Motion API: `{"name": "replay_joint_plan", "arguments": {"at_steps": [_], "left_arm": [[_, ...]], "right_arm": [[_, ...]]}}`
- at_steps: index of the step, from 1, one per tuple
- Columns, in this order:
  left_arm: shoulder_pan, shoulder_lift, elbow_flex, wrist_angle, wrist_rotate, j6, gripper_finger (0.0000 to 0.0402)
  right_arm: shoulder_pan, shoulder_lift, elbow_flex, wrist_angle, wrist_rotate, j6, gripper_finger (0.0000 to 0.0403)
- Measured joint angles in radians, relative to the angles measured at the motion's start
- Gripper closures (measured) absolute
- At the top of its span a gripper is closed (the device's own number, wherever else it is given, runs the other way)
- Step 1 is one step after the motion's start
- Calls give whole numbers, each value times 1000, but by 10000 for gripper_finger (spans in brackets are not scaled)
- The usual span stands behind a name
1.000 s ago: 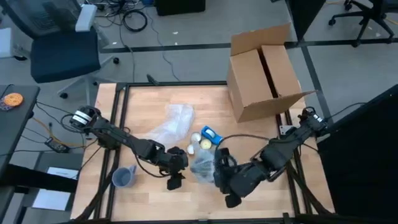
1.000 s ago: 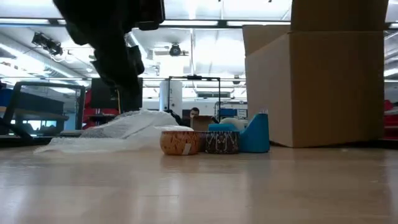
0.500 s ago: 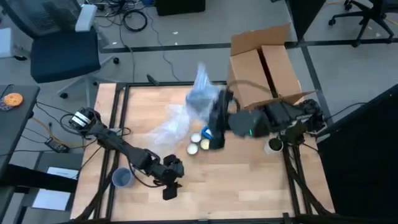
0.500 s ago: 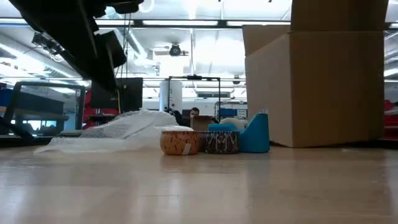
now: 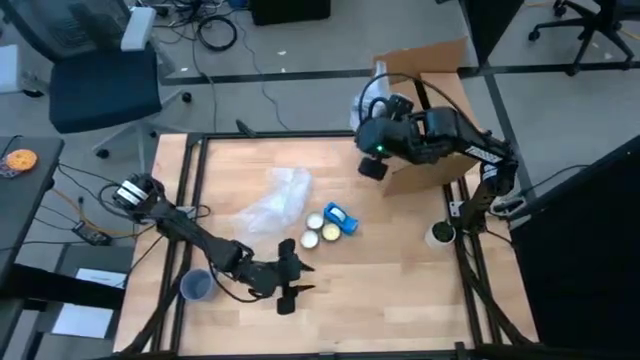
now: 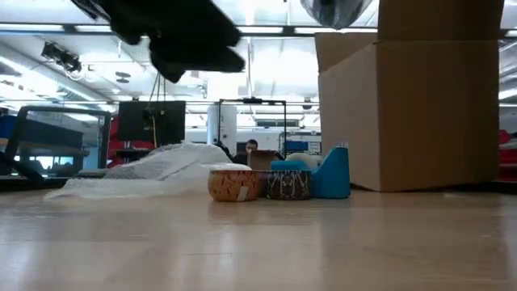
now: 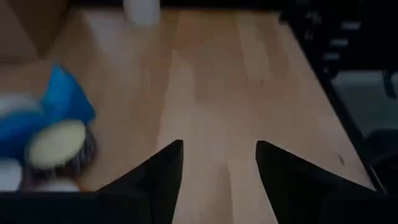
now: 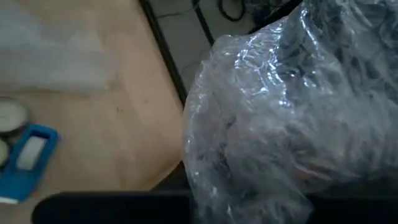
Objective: Wrap mug
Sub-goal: Put the wrapped black mug into the brown cardboard box
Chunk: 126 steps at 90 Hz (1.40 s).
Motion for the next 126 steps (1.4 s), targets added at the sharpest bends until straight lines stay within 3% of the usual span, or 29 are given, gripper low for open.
{"name": "replay_joint_plan", "arguments": {"at_steps": [8,17,27,51,72,102,126], "left_arm": [[4,40,-26,107,-40,63,214],[16,79,-37,119,-85,94,214],[34,98,-37,118,-90,111,214],[33,98,-36,123,-88,97,214],[21,98,-36,118,-86,85,214],[21,98,-36,119,-86,85,214],[22,98,-35,122,-86,88,214]], "right_arm": [[-24,-18,0,0,36,-5,381],[-76,-38,1,-1,100,-6,381],[-163,-57,1,-1,74,-1,381],[-435,-83,-26,-2,-194,123,381],[-561,-81,-232,0,-472,215,382],[-451,-79,-580,0,-821,213,382],[-229,-83,-683,97,-926,240,383]]}}
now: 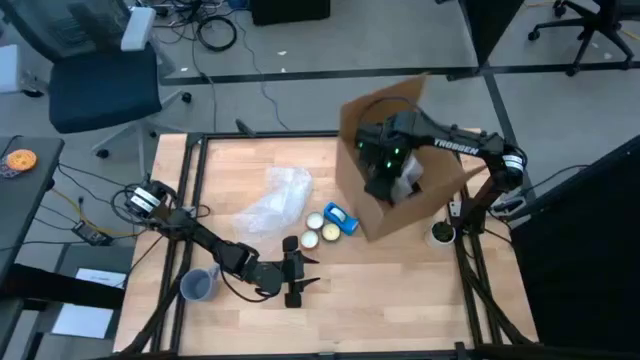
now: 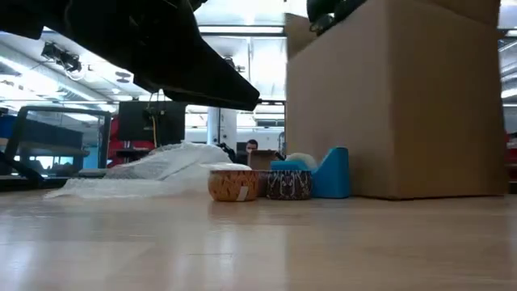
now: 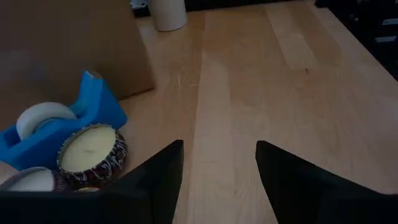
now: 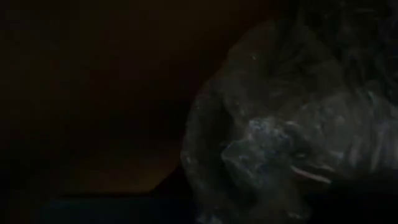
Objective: Wrap mug
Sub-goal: Put the wrapped black mug into the brown cardboard box
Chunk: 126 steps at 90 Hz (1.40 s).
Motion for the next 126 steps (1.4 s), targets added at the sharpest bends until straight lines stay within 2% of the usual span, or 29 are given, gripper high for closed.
{"name": "replay_joint_plan", "arguments": {"at_steps": [23,42,56,75,97,111,116,126], "left_arm": [[0,0,0,2,0,2,214],[2,0,0,7,0,3,214],[2,0,0,9,0,3,214],[2,0,1,8,0,3,214],[2,0,1,2,0,8,214],[2,0,1,1,0,9,214],[2,0,1,1,0,9,214],[2,0,1,1,0,9,214]], "right_arm": [[87,2,-108,201,-49,2,383],[66,2,-137,238,-78,3,382],[40,-29,-111,264,-110,72,383],[20,-129,-56,301,6,271,383],[11,-230,-56,316,24,357,383],[17,-225,-74,283,24,394,383],[29,-214,-79,234,84,380,384],[45,-168,-91,102,279,334,384]]}}
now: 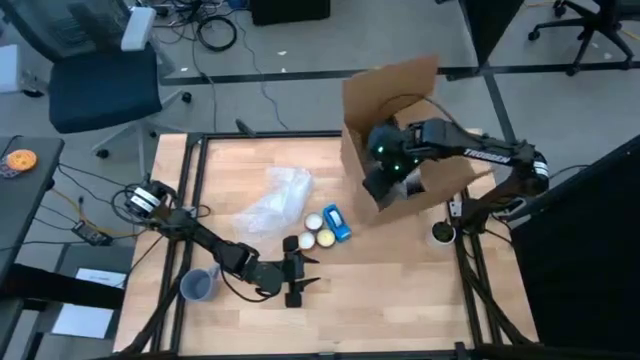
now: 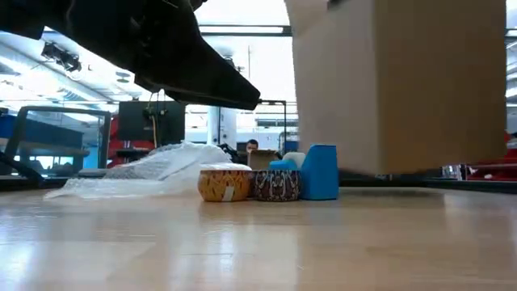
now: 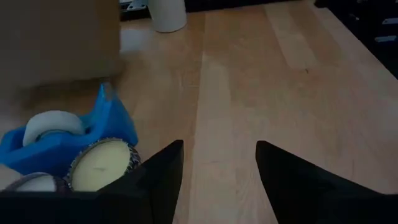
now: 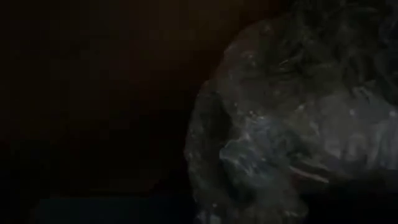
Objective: Wrap mug
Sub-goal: Put the wrapped black mug into the brown cardboard box
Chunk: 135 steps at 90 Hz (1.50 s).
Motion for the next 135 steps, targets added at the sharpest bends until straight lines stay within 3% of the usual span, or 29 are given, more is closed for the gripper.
{"name": "replay_joint_plan", "arguments": {"at_steps": [7,11,22,26,45,59,85,110,135], "left_arm": [[0,0,0,0,0,0,214],[0,0,0,0,0,0,214],[0,0,0,1,0,-2,214],[0,0,0,0,0,-2,214],[0,0,0,0,0,-3,214],[1,0,0,-2,0,-1,214],[1,0,0,-3,0,-1,214],[1,0,0,-4,0,-1,214],[1,0,0,-5,0,-1,214]], "right_arm": [[10,38,-21,-70,127,-28,384],[18,58,-34,-72,124,-44,384],[53,94,-53,106,-180,-164,383],[65,101,-53,150,-220,-182,383],[50,96,-56,101,-62,-152,385],[64,94,-52,116,-127,-150,385],[64,109,-65,191,-80,-202,385],[47,129,-203,263,-83,-289,385],[47,130,-275,281,-108,-299,346]]}}
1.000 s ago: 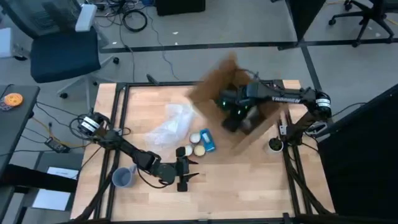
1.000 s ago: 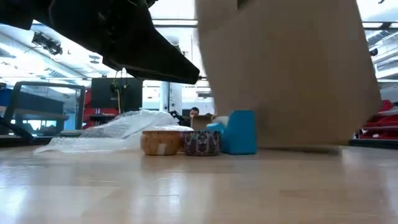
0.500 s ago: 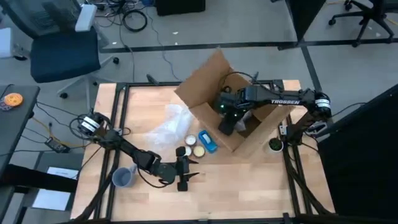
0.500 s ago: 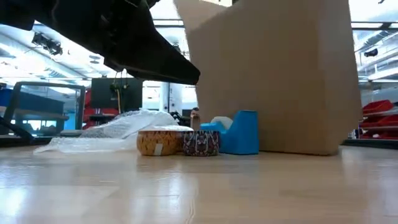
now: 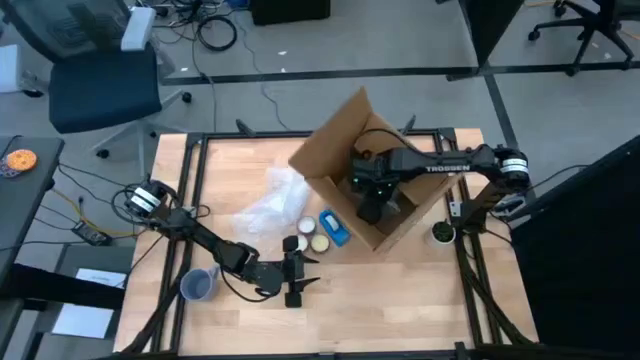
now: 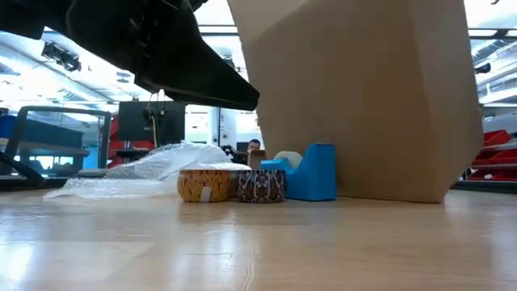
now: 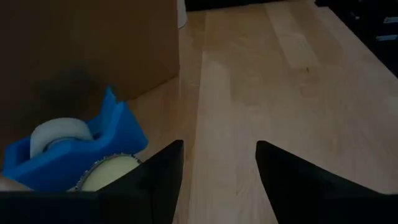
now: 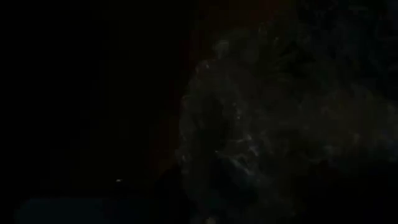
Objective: Wrap mug
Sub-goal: Put the wrapped black mug into the brown cardboard box, then move the brown cardboard box to the top right of the table
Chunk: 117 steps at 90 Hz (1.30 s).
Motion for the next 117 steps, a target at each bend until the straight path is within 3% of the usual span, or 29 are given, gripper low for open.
{"name": "replay_joint_plan", "arguments": {"at_steps": [25,55,79,117], "left_arm": [[0,0,0,0,0,0,214],[0,0,0,0,0,0,214],[0,0,0,-2,0,0,214],[1,0,0,-5,0,0,214]], "right_arm": [[13,-4,70,-2,-7,7,314],[38,-10,223,-6,-1,-12,239],[40,-15,238,11,17,-11,190],[42,-223,239,216,156,-95,186]]}}
